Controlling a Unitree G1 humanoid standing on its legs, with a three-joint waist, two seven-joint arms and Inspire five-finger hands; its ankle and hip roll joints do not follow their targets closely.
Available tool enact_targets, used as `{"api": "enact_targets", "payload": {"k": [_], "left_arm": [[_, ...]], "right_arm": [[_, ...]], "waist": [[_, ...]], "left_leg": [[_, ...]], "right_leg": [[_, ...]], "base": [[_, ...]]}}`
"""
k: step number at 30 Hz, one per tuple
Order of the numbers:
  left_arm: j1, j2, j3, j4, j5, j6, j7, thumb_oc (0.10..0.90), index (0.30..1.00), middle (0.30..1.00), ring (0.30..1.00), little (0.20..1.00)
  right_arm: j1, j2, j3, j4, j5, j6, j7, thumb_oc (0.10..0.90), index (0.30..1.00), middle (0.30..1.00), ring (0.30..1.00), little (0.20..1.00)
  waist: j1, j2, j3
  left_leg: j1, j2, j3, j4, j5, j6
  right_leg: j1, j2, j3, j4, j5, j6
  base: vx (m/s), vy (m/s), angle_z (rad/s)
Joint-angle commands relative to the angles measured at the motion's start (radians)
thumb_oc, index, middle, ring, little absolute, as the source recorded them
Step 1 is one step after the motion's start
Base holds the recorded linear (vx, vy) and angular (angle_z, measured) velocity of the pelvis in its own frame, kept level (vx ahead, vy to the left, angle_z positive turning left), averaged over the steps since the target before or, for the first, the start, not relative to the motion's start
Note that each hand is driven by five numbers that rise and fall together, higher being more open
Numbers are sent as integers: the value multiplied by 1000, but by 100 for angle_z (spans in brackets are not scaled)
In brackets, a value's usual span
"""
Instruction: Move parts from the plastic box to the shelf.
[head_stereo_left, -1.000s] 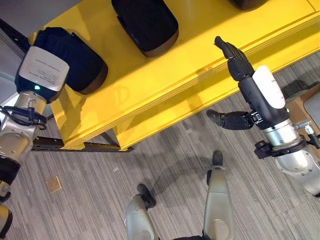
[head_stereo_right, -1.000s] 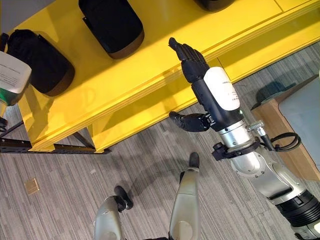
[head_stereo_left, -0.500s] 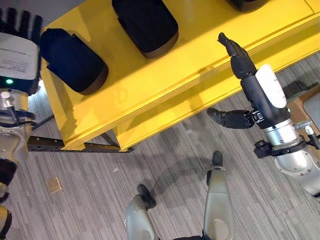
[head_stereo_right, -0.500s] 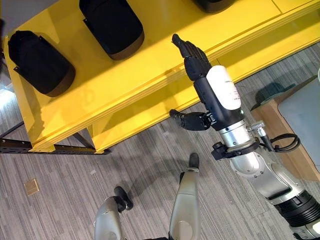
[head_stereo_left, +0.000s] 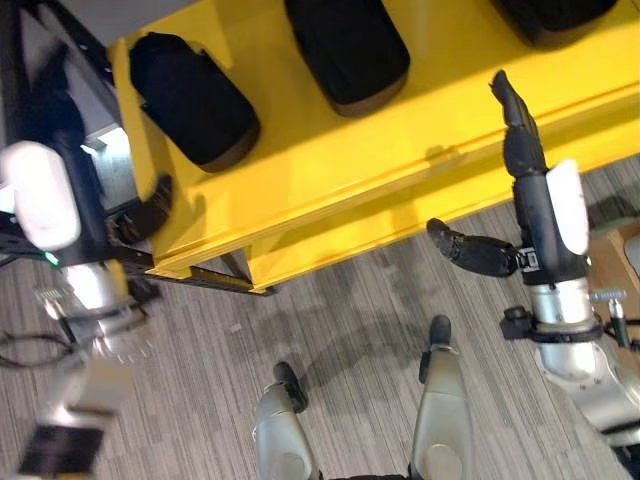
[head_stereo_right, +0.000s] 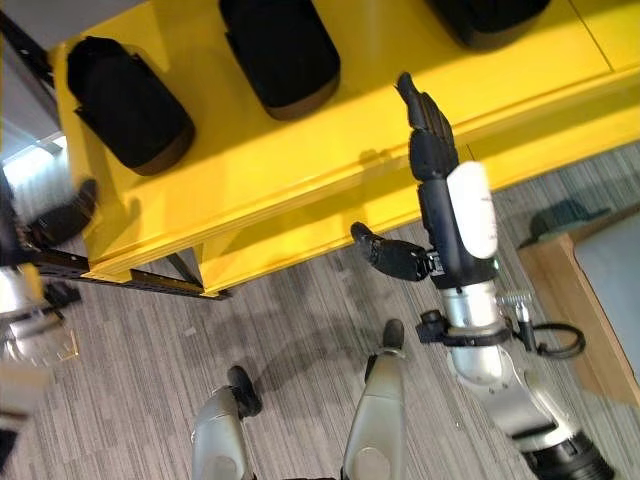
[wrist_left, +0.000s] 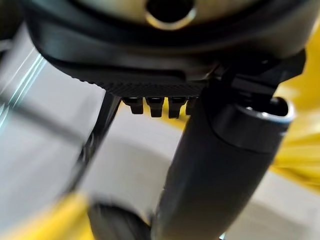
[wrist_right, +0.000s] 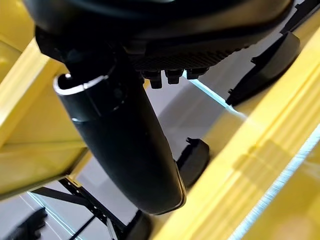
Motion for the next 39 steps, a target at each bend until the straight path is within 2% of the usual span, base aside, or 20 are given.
{"api": "enact_targets", "payload": {"k": [1, 2, 3, 4, 5, 6, 8, 10, 12, 15, 18, 19, 25, 30, 34, 37, 39], "left_arm": [[7, 86, 20, -160, -218, -262, -291, 900, 1000, 1000, 1000, 1000], [10, 83, 4, -175, -280, -267, -354, 900, 1000, 1000, 1000, 1000], [8, 90, -16, -189, -417, -254, -463, 900, 1000, 1000, 1000, 1000], [-1, 94, -28, -190, -495, -231, -554, 900, 1000, 1000, 1000, 1000], [-7, 98, -38, -191, -536, -213, -609, 900, 1000, 1000, 1000, 1000], [-8, 99, -37, -191, -539, -213, -612, 900, 1000, 1000, 1000, 1000], [-21, 117, -72, -190, -598, -163, -694, 900, 1000, 1000, 1000, 1000], [-35, 135, -108, -194, -726, -91, -799, 900, 1000, 1000, 1000, 1000], [-39, 138, -125, -196, -774, -77, -823, 900, 1000, 1000, 1000, 1000], [-59, 116, -158, -211, -790, -13, -871, 900, 1000, 1000, 1000, 1000], [-62, 109, -169, -219, -794, -1, -894, 900, 1000, 1000, 1000, 1000], [-64, 92, -188, -225, -778, 2, -899, 900, 1000, 1000, 1000, 1000], [-61, 68, -218, -228, -724, -4, -916, 900, 1000, 1000, 1000, 1000], [-63, 49, -251, -225, -702, 29, -910, 900, 1000, 1000, 1000, 1000], [-65, 46, -284, -194, -680, 54, -897, 900, 1000, 1000, 1000, 1000], [-58, 46, -295, -180, -660, 57, -888, 900, 1000, 1000, 1000, 1000], [-55, 46, -302, -174, -657, 50, -877, 900, 1000, 1000, 1000, 1000]], "right_arm": [[-60, 57, -103, -140, 17, -104, -74, 900, 1000, 1000, 1000, 1000], [-60, 52, -111, -144, 35, -105, -82, 900, 1000, 1000, 1000, 1000], [-71, 48, -123, -133, 61, -125, -96, 900, 1000, 1000, 1000, 1000], [-82, 47, -126, -124, 73, -148, -107, 900, 1000, 1000, 1000, 1000], [-91, 49, -125, -119, 79, -162, -110, 900, 1000, 1000, 1000, 1000], [-93, 48, -125, -118, 79, -163, -110, 900, 1000, 1000, 1000, 1000], [-132, 58, -109, -106, 95, -208, -105, 900, 1000, 1000, 1000, 1000], [-183, 72, -76, -103, 109, -259, -76, 900, 1000, 1000, 1000, 1000], [-208, 77, -58, -107, 95, -280, -74, 900, 1000, 1000, 1000, 1000], [-288, 102, -18, -141, 97, -292, -25, 900, 1000, 1000, 1000, 1000], [-327, 109, -4, -143, 100, -302, -6, 900, 1000, 1000, 1000, 1000], [-380, 125, 27, -142, 103, -298, 15, 900, 1000, 1000, 1000, 1000], [-470, 140, 83, -147, 182, -265, 109, 900, 1000, 1000, 1000, 1000], [-530, 155, 149, -156, 231, -173, 182, 900, 1000, 1000, 1000, 1000], [-590, 157, 215, -108, 281, -87, 187, 900, 1000, 1000, 1000, 1000], [-601, 161, 225, -83, 306, -54, 184, 900, 1000, 1000, 1000, 1000], [-616, 166, 224, -53, 230, -46, 104, 900, 1000, 1000, 1000, 1000]], "waist": [[11, -60, -77], [11, -60, -77], [15, -56, -80], [16, -53, -78], [16, -52, -76], [17, -51, -76], [18, -46, -72], [28, -42, -73], [37, -40, -69], [70, -41, -53], [88, -45, -43], [113, -50, -29], [155, -63, -13], [177, -66, -13], [196, -63, -13], [201, -63, -13], [205, -64, -13]], "left_leg": [[-35, -65, -62, -44, 28, 73], [-26, -64, -60, -50, 27, 70], [-15, -63, -56, -69, 41, 71], [-9, -64, -53, -77, 46, 71], [-3, -64, -52, -77, 43, 70], [-5, -64, -52, -81, 49, 71], [6, -64, -45, -93, 58, 70], [16, -68, -38, -112, 69, 70], [15, -71, -36, -119, 75, 70], [1, -80, -47, -127, 87, 72], [-11, -85, -52, -130, 95, 74], [-28, -89, -61, -135, 105, 74], [-70, -91, -76, -164, 138, 73], [-98, -95, -89, -177, 153, 75], [-108, -100, -98, -179, 160, 82], [-104, -101, -101, -176, 156, 83], [-98, -96, -100, -180, 160, 82]], "right_leg": [[129, 5, -69, 23, -158, -18], [139, 3, -74, 15, -159, -15], [155, 4, -82, -8, -146, -15], [165, 3, -86, -19, -141, -14], [171, 1, -89, -19, -144, -11], [170, 2, -89, -23, -138, -13], [180, -3, -94, -27, -134, -12], [191, -6, -96, -36, -130, -10], [192, -8, -96, -35, -130, -10], [191, -13, -106, -21, -136, -12], [186, -15, -111, -11, -139, -16], [177, -16, -123, 4, -145, -21], [145, -18, -145, 14, -144, -26], [124, -16, -160, 22, -148, -33], [117, -12, -166, 36, -157, -43], [128, -13, -171, 48, -171, -47], [135, -11, -175, 56, -178, -52]], "base": [[-22, 14, 24], [-26, 49, 21], [-38, 76, 16], [-53, 82, 9], [-39, 54, 3], [-47, 80, -1], [-46, 156, -3], [-39, 176, 2], [-47, 83, 9], [-62, 51, 11], [-68, -3, 16], [-91, -43, 20], [-80, -48, 25], [-45, -35, 9], [-25, -26, 8], [10, -25, 8], [31, -31, 4]]}}
